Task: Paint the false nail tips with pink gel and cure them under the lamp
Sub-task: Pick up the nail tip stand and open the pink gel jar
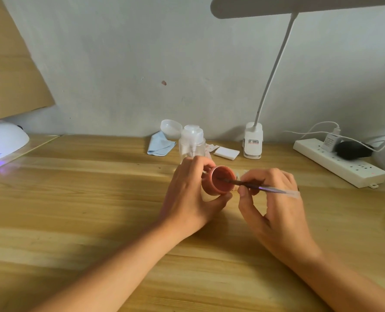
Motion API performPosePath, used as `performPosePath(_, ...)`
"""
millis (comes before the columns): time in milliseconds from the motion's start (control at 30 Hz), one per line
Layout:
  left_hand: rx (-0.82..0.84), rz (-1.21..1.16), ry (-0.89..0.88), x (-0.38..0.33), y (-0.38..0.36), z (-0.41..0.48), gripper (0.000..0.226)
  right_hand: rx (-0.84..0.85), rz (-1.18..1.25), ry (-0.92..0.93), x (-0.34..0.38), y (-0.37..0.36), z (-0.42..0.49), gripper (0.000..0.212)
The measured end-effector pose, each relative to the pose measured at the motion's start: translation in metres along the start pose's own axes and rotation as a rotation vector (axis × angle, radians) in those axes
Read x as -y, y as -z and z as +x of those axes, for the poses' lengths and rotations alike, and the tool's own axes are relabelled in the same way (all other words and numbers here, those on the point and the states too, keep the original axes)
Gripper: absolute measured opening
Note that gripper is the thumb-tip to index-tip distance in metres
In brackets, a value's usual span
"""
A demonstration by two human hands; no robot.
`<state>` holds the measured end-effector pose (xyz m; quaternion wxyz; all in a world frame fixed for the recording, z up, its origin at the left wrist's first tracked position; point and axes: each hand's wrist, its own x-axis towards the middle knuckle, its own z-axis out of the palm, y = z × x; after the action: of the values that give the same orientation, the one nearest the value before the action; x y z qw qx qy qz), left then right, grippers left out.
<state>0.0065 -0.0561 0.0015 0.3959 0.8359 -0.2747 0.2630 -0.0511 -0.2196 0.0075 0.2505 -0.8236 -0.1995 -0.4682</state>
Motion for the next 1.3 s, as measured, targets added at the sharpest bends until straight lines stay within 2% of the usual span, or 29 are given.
performPosePath(567,0.004,-0.071,0.020,-0.0009,-0.0008,-0.0013,0.054,0.016,-0.063,0.028,-0.0021,-0.0020,0.0001,0.014)
performPosePath(1300,-0.009,-0.026,0.018,0.0011,-0.0008,-0.0016,0.054,0.038,-0.050,0.020,-0.0069,-0.0032,-0.0022,0.014)
